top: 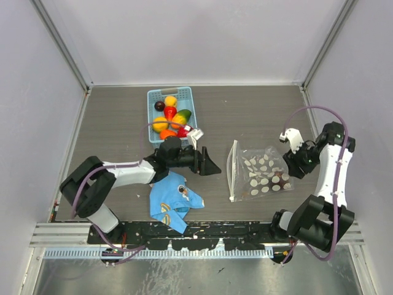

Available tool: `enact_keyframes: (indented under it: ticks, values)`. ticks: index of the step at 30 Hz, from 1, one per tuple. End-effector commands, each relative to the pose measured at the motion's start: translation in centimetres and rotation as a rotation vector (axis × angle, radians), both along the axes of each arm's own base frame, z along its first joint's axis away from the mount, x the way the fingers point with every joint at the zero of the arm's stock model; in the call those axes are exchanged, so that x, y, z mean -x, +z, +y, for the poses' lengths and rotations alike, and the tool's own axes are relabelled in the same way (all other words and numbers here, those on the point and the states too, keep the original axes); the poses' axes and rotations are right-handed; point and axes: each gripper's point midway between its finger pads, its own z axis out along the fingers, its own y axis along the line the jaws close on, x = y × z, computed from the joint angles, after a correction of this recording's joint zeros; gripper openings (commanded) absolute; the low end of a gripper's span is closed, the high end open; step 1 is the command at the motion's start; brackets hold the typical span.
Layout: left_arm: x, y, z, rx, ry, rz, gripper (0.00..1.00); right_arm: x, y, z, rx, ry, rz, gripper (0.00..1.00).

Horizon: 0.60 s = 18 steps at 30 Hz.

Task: Open the zip-top bag and remove the fake food
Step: Pick up the fake fruit from the zipper food storage bag.

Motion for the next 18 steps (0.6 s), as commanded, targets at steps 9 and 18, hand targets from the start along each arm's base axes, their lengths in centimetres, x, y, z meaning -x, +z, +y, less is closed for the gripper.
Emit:
enact_keyframes:
  ticks: [9,18]
  values:
    - [2.1,0.4,-6.3,0.073,-0.077,-0.016,0.79,3.8,-4.6,-1.9,0.061,0.057,0.152,0.57]
    - [1.4,-1.7,-9.1,0.018,-0.088,0.031,0.75,2.6,-5.7,-0.6,-0.018,0.147,0.099,0.57]
